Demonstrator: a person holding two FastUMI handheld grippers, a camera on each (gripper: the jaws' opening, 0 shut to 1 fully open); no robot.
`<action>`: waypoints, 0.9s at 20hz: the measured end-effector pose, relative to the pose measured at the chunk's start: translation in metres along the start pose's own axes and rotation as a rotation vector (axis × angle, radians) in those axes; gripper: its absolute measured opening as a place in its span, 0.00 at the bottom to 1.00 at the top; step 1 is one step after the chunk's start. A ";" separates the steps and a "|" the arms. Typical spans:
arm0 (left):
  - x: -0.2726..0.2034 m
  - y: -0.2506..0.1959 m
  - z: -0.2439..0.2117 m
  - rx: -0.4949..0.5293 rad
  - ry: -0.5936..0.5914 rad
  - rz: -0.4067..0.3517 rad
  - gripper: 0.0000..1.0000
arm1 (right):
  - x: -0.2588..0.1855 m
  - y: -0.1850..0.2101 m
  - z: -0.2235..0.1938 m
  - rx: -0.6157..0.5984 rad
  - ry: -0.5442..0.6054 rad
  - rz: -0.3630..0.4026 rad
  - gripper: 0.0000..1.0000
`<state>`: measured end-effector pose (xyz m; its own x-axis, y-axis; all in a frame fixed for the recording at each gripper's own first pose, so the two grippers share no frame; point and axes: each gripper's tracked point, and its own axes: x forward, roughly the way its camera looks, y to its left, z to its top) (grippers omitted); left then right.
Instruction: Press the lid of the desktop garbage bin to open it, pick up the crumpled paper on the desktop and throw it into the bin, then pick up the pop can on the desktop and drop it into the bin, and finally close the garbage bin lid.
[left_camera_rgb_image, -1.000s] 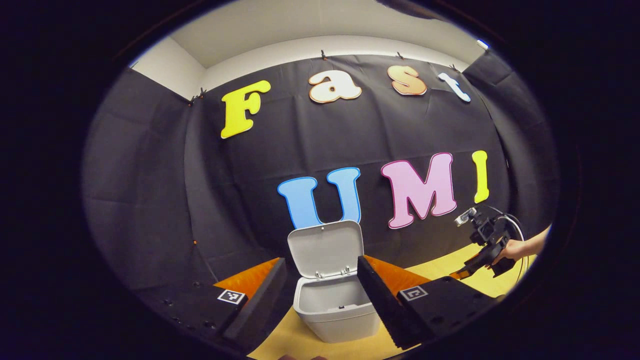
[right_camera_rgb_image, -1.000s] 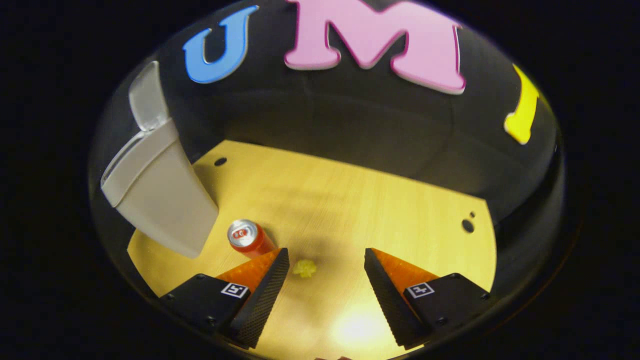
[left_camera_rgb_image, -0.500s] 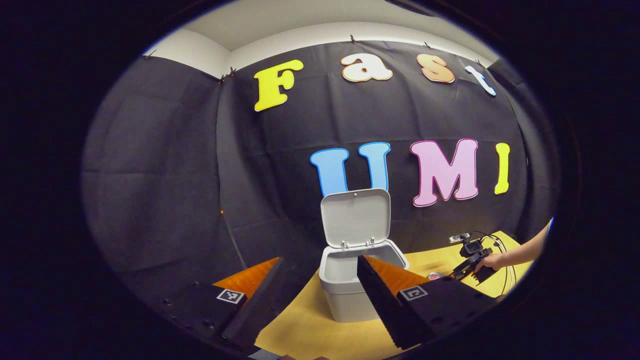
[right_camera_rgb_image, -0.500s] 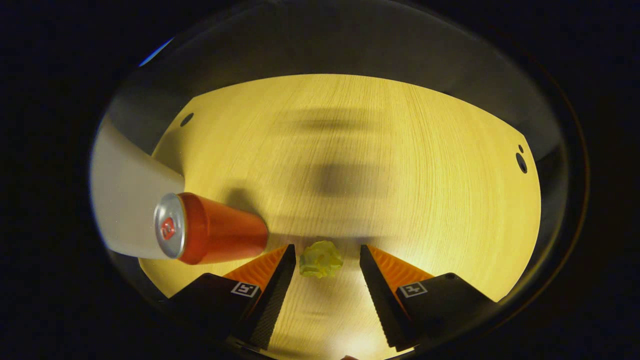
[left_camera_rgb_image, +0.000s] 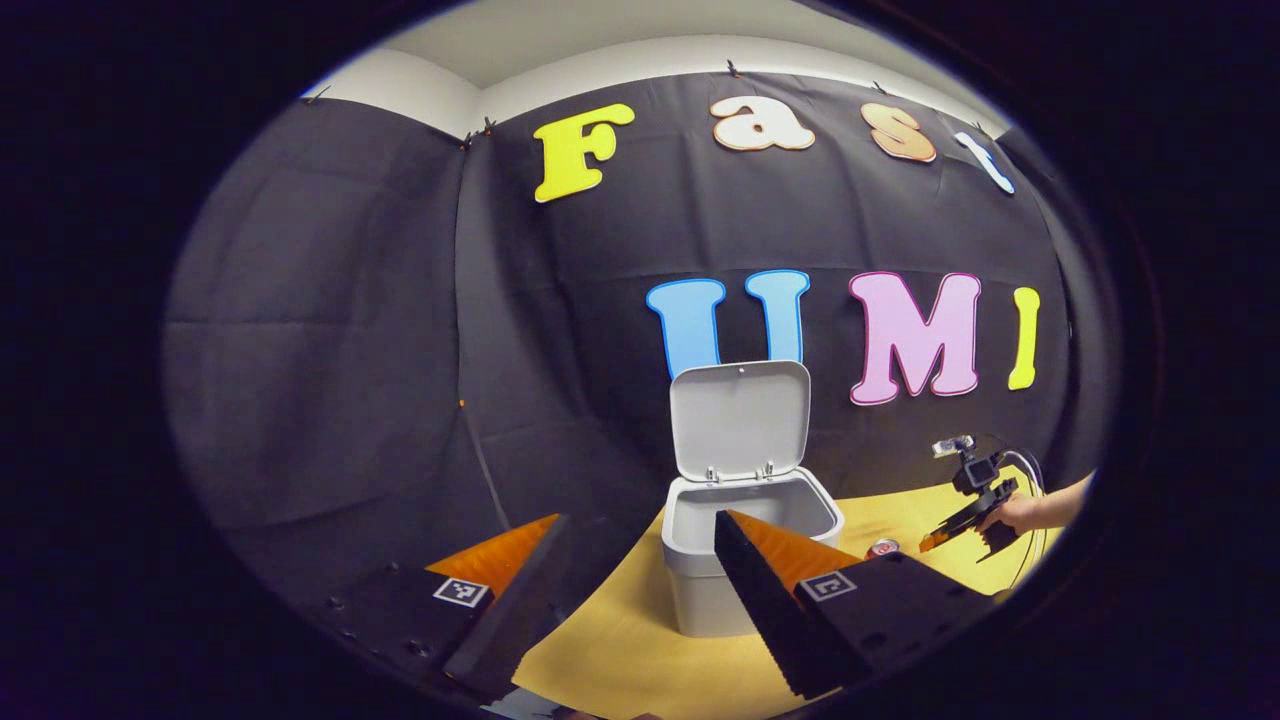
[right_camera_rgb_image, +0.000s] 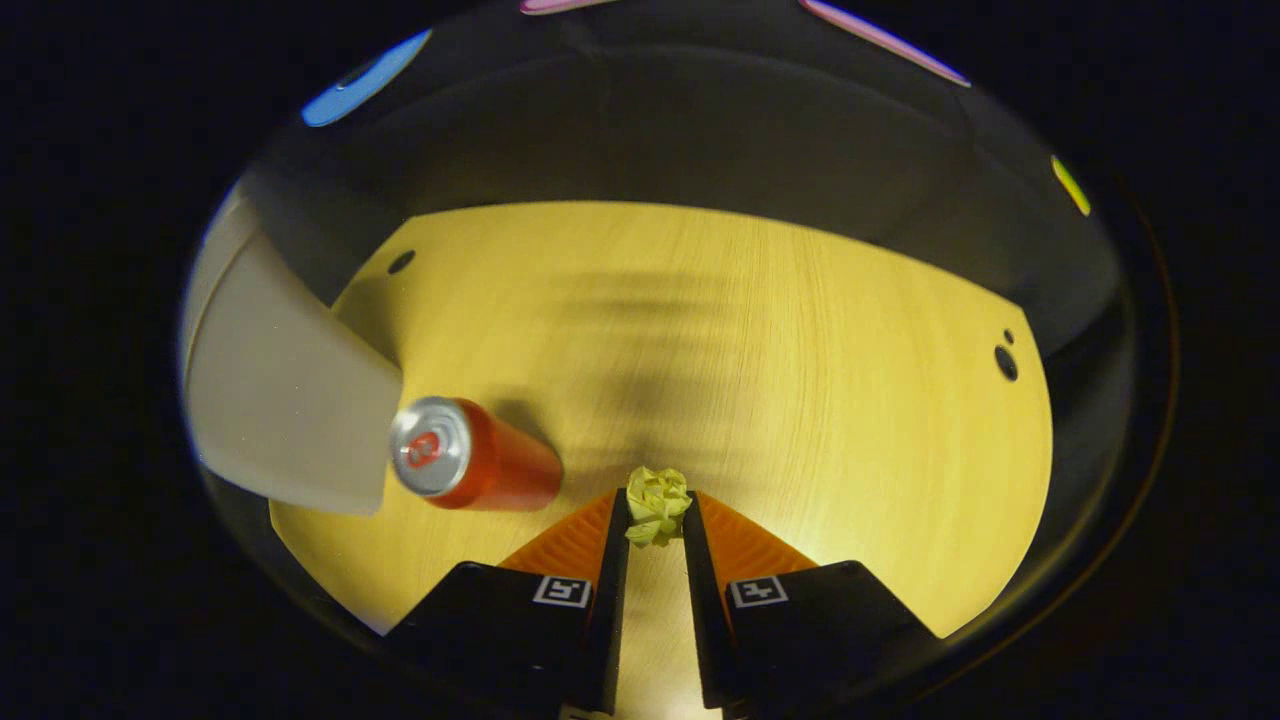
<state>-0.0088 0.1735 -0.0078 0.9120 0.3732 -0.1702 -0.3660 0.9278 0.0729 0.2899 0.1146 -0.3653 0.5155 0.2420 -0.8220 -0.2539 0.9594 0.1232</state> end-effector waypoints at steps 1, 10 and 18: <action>0.002 -0.003 0.001 -0.006 -0.001 -0.011 0.97 | -0.020 0.009 0.016 -0.012 -0.071 0.026 0.35; 0.008 -0.021 0.003 0.006 -0.017 -0.073 0.96 | -0.189 0.079 0.145 -0.216 -0.567 0.284 0.35; -0.007 -0.036 -0.016 -0.016 0.006 -0.118 0.97 | -0.224 0.077 0.156 -0.365 -0.535 0.466 0.35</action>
<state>-0.0050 0.1372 -0.0247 0.9479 0.2613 -0.1822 -0.2591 0.9652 0.0359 0.2825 0.1568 -0.0849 0.5897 0.7323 -0.3405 -0.7443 0.6564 0.1228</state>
